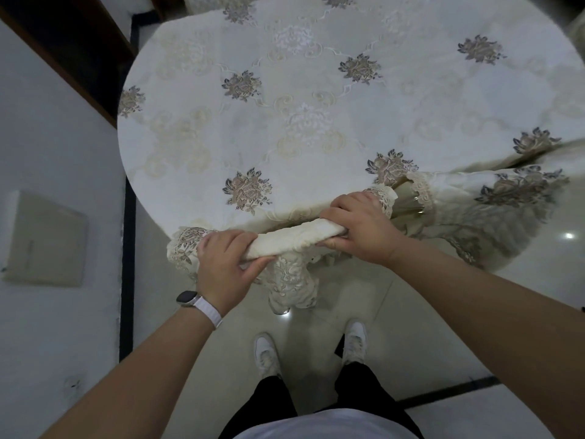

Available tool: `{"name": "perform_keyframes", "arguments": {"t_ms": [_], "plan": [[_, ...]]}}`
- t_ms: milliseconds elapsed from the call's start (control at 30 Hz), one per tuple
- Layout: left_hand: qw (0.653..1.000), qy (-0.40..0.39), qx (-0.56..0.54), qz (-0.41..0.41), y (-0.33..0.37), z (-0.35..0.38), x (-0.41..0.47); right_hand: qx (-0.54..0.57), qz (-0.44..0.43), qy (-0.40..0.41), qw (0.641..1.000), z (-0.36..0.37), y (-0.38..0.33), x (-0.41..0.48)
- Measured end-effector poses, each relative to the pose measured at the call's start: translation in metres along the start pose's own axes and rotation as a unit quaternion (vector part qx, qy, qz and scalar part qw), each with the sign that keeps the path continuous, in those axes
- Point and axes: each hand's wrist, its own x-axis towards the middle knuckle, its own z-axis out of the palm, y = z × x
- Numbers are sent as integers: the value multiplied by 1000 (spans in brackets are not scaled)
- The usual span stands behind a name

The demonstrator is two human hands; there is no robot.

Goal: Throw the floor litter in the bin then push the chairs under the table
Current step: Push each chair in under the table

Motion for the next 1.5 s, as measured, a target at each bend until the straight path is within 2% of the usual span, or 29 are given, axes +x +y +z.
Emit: {"name": "perform_keyframes", "arguments": {"t_ms": [167,367,533,633,767,933,1100,1233,1500], "plan": [[1000,-13,1,3,2,-2,0,2,15,-31,999,-3,-1,-1],[995,-101,12,-2,5,-14,2,-11,23,-41,999,-10,-10,-3],[989,-142,21,-46,24,-23,2,4,20,-80,997,-22,-9,-10],[987,-139,22,-75,32,-25,0,14,-9,-110,994,-32,2,-11],[988,-130,22,-74,53,-23,-1,1,-26,-118,993,-52,19,-18],[990,-141,-20,-20,97,-12,22,-42,2,-107,993,-77,39,-34],[985,-139,-96,40,140,13,59,-87,98,-76,988,-111,57,-65],[975,-151,-144,73,176,42,81,-160,136,-54,976,-145,76,-99],[968,-186,-132,107,243,86,116,-184,186,-17,965,-190,145,-137]]}}
